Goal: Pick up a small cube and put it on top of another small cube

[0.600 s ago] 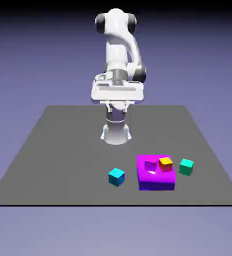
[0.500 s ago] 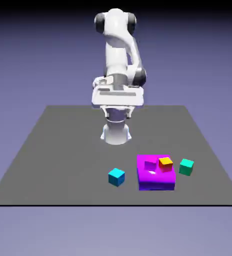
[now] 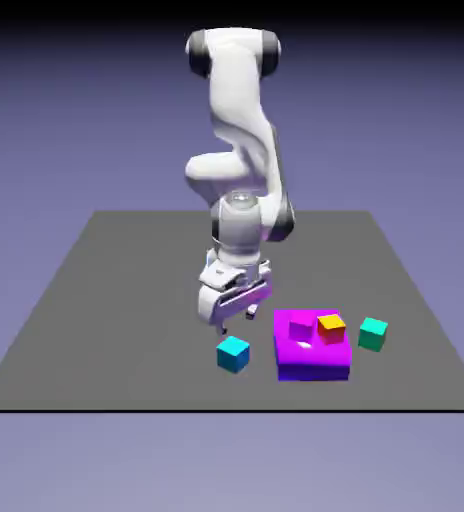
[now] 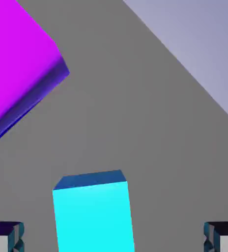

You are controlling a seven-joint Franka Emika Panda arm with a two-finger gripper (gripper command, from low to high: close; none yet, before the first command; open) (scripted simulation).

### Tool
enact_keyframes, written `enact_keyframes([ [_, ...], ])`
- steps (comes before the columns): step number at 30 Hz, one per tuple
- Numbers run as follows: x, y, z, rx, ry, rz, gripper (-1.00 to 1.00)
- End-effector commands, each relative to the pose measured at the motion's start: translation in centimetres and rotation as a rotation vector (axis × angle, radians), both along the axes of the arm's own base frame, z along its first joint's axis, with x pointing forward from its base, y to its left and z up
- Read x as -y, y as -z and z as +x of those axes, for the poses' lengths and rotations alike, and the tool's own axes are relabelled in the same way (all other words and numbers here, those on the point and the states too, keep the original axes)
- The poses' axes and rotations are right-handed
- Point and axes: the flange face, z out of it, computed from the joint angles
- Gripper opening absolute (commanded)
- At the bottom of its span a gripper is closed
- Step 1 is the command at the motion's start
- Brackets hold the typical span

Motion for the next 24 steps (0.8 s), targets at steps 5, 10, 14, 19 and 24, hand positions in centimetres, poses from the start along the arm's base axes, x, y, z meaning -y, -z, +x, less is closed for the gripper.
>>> enact_keyframes([
  [5,0.2,4.3,0.0,0.000,-0.001,-0.001,0.00],
  [10,0.3,7.0,-0.2,0.000,0.000,0.000,-1.00],
  [14,0.1,2.6,0.1,0.000,0.000,-0.001,-1.00],
  [19,-3.1,-2.7,1.8,0.031,0.027,0.019,-1.00],
  [24,-10.9,-9.3,2.5,0.024,0.007,0.033,-1.00],
])
